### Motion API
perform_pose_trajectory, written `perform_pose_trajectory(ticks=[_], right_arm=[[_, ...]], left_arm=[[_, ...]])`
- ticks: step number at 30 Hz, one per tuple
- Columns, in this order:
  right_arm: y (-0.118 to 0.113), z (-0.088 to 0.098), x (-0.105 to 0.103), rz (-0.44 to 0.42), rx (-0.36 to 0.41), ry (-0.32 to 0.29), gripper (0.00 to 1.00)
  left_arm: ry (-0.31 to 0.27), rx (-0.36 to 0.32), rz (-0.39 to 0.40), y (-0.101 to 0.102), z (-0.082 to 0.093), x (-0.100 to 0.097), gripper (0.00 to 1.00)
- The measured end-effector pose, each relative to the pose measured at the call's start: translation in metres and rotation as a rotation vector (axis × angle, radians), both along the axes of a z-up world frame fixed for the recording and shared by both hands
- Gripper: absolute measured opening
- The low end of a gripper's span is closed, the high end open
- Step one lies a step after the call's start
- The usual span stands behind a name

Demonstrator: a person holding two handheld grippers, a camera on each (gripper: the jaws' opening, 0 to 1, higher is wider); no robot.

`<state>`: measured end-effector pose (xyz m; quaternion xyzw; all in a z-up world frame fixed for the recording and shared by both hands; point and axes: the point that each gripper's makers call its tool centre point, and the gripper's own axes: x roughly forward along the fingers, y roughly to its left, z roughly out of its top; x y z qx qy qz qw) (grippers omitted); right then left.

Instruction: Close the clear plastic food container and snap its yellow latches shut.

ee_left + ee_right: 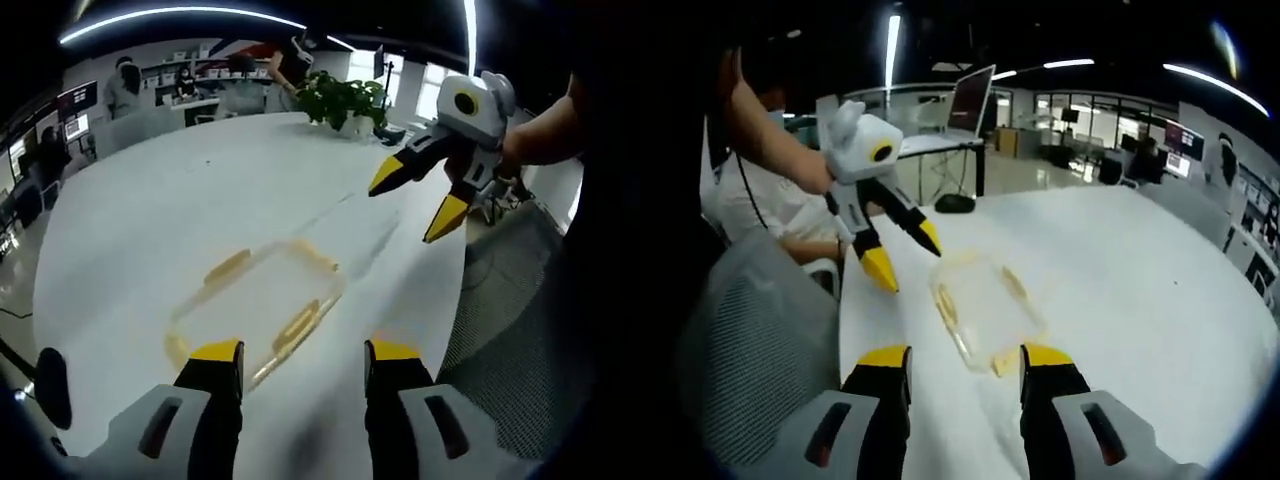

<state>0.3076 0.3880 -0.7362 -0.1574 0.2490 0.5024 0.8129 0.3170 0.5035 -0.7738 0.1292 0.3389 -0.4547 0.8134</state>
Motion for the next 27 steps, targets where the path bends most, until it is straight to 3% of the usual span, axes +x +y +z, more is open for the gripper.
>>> perform_pose_trajectory(ticks=[11,27], right_arm=[[0.007,-0.007,0.016,-0.021,-0.025,0.024,0.42],[0.01,-0.027,0.028,0.018,-0.114,0.06,0.43]], left_arm=[[0.006,0.028,-0.031,0.012,-0.006,0.015,0.47],[0.018,0.068,-0.103,0.026,-0.016,0.03,0.48]])
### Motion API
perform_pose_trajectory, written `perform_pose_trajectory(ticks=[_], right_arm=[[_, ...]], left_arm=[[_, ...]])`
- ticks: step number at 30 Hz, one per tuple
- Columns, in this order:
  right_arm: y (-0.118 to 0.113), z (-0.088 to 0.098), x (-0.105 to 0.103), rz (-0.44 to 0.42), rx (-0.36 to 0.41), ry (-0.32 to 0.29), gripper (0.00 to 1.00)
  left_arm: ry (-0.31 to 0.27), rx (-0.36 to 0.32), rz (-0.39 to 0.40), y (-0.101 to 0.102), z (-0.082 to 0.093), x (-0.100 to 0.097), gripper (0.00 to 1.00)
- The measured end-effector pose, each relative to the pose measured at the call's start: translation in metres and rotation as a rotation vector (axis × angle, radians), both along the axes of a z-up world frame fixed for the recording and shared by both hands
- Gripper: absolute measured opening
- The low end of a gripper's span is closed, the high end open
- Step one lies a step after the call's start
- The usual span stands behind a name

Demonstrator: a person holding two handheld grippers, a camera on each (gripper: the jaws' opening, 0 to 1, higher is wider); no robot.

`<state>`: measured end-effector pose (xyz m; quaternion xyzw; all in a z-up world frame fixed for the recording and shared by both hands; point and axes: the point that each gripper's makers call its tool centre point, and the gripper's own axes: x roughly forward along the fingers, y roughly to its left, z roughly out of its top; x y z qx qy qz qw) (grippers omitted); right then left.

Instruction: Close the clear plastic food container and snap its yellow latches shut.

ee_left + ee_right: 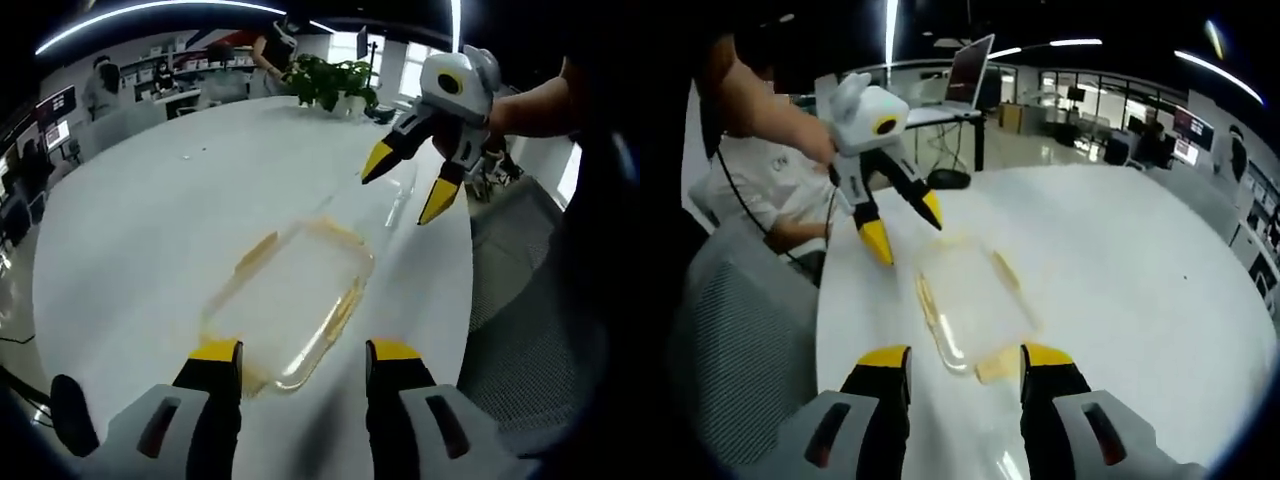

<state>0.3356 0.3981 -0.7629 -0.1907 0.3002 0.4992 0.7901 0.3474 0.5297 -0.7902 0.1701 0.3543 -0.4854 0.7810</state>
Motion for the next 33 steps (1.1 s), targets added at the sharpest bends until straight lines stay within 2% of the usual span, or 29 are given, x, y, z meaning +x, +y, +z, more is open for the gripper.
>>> perform_pose_trajectory(ticks=[7,11,26,29,33], right_arm=[[0.001,-0.008,0.005,-0.011,-0.025,0.017,0.42],[0.001,-0.013,0.01,0.002,-0.05,0.015,0.42],[-0.003,-0.028,0.021,0.037,-0.128,0.053,0.42],[-0.002,-0.029,0.022,0.053,-0.141,0.048,0.42],[-0.002,-0.033,0.026,0.062,-0.162,0.061,0.42]], left_arm=[[0.001,0.019,-0.013,0.006,-0.005,0.009,0.48],[0.004,0.033,-0.043,0.009,-0.006,0.011,0.42],[0.04,0.085,-0.096,0.014,-0.017,0.022,0.47],[0.033,0.106,-0.134,0.016,-0.02,0.023,0.47],[0.057,0.135,-0.196,0.018,-0.024,0.021,0.47]])
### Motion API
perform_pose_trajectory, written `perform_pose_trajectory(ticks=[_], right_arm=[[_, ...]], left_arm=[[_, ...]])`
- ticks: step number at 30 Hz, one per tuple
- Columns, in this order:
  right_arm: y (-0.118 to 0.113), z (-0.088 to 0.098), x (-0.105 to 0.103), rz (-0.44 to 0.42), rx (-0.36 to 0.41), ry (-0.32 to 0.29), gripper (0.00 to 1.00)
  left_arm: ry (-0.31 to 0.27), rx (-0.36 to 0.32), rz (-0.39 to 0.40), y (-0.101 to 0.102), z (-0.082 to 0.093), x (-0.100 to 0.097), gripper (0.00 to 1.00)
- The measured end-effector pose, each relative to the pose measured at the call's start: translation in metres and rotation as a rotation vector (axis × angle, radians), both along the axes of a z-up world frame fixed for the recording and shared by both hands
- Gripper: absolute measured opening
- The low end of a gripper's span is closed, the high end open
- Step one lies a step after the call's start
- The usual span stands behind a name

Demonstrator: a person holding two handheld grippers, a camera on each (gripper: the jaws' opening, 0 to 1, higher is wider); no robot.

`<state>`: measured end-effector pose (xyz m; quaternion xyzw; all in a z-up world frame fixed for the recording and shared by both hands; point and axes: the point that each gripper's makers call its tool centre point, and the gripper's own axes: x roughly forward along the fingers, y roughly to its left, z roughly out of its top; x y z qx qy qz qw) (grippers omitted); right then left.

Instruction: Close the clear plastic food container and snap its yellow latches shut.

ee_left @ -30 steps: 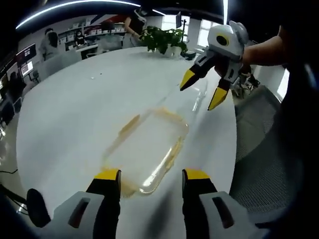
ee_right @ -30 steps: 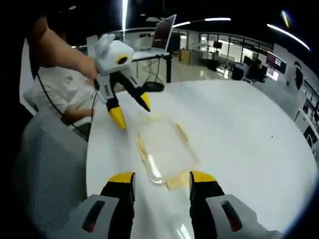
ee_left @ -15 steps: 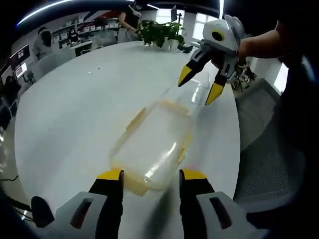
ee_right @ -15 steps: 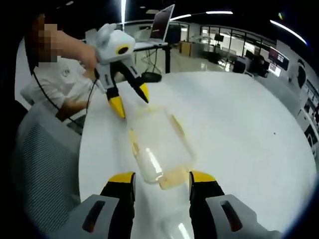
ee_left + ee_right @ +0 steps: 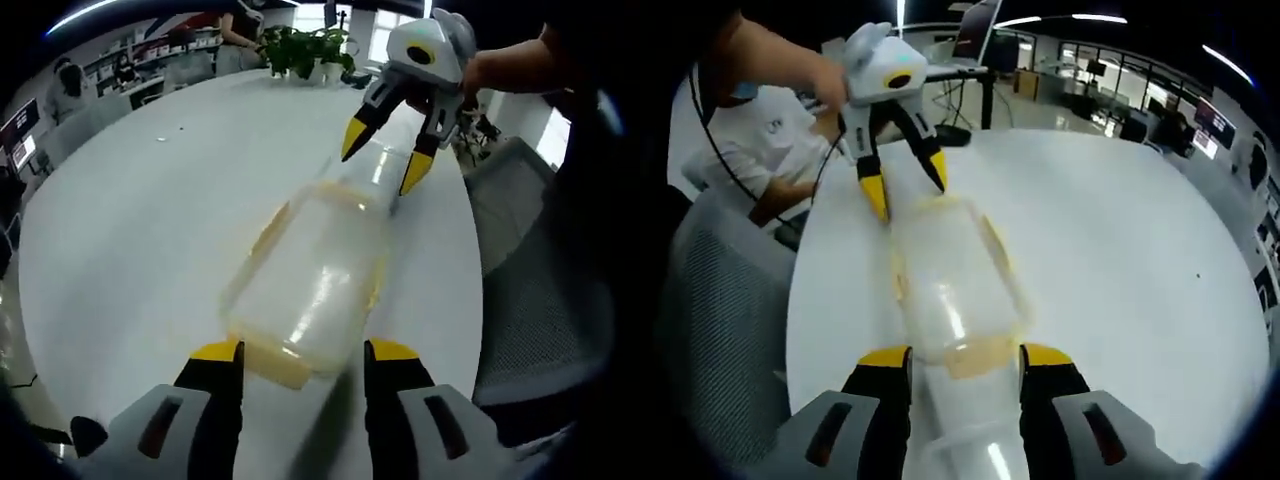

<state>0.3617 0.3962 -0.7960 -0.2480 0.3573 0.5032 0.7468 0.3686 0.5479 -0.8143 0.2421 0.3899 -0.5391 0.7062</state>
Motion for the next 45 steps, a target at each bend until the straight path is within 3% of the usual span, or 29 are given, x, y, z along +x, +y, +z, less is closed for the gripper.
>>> perform_pose_trajectory(ticks=[7,24,34,39,45], right_arm=[[0.001,-0.008,-0.001,0.026,-0.033,0.02,0.42],[0.0,-0.021,0.005,0.096,-0.11,0.048,0.41],[-0.004,-0.027,0.01,0.162,-0.175,0.044,0.42],[-0.005,-0.032,0.011,0.212,-0.212,0.046,0.41],[-0.002,-0.038,0.008,0.267,-0.252,0.05,0.39]], left_arm=[[0.003,0.023,-0.012,0.008,-0.004,0.008,0.47],[-0.055,0.121,-0.202,0.012,-0.012,0.019,0.44],[-0.013,0.127,-0.292,0.009,-0.015,0.015,0.45],[-0.039,0.158,-0.364,0.006,-0.019,0.008,0.44],[-0.06,0.192,-0.392,0.004,-0.024,0.009,0.43]])
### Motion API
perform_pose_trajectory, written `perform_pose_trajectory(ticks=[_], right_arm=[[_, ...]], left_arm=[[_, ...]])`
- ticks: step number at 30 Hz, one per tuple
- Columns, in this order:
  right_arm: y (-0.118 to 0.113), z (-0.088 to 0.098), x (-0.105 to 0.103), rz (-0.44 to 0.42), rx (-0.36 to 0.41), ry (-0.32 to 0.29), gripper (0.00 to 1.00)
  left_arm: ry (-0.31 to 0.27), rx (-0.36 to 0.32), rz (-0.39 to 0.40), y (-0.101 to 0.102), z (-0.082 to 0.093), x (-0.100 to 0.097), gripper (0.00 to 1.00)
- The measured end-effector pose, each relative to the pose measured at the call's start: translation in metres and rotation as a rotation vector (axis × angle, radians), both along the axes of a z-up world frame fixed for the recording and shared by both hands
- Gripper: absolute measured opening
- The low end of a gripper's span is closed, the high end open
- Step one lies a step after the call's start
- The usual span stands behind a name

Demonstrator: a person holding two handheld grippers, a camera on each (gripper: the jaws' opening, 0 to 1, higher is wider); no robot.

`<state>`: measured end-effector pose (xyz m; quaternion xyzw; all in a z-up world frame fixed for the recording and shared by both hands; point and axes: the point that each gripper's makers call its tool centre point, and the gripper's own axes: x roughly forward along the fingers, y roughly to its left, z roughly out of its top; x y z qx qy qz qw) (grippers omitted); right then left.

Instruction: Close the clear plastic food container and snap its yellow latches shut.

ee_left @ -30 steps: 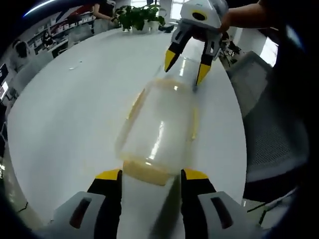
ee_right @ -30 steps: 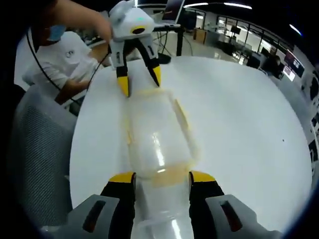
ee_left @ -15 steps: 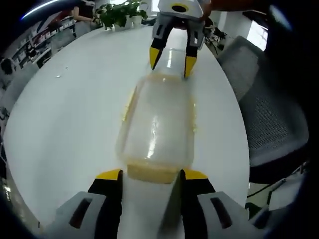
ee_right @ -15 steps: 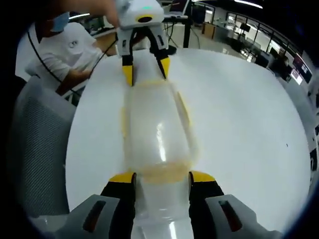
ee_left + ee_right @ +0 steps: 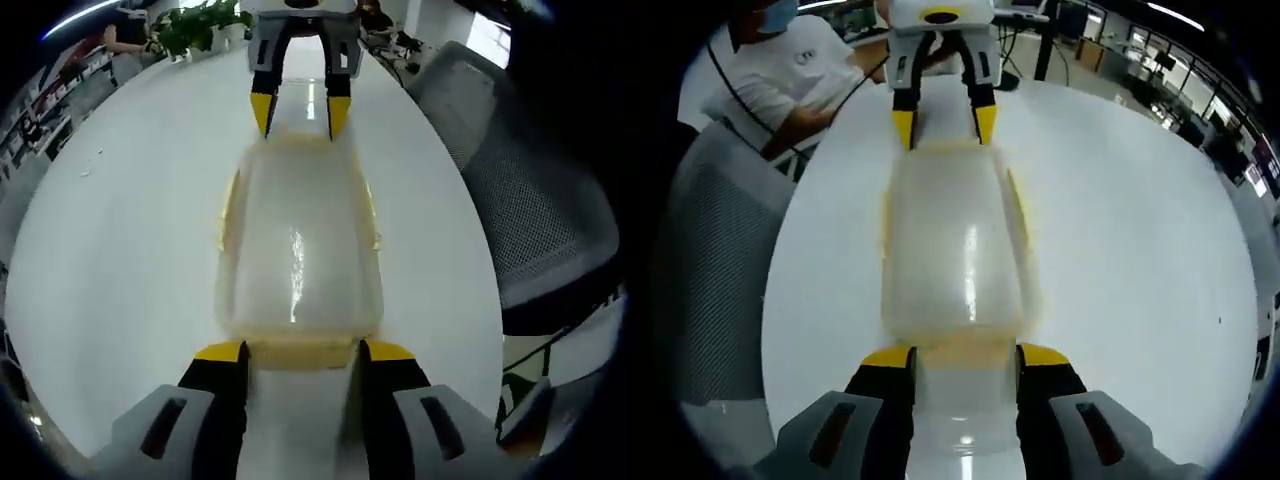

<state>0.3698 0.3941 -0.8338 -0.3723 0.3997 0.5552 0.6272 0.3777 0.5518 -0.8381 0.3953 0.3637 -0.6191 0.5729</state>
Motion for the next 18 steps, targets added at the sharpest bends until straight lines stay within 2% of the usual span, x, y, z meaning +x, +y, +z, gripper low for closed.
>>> perform_pose_trajectory(ticks=[7,11,16,18], right_arm=[[-0.0003,-0.0082,-0.0002,0.029,-0.059,-0.034,0.4],[-0.0019,-0.0075,0.0015,0.023,-0.05,-0.013,0.39],[-0.0018,-0.01,0.0021,0.006,-0.086,0.027,0.39],[-0.0024,-0.0093,0.0012,0.022,-0.09,0.021,0.39]], left_arm=[[-0.014,0.006,0.005,-0.0019,0.0,0.0044,0.4],[-0.017,0.014,0.007,-0.002,0.0,0.0045,0.4],[-0.016,0.023,0.002,-0.0034,-0.0001,0.0041,0.4],[-0.018,0.035,0.002,-0.0038,0.0003,0.0037,0.4]])
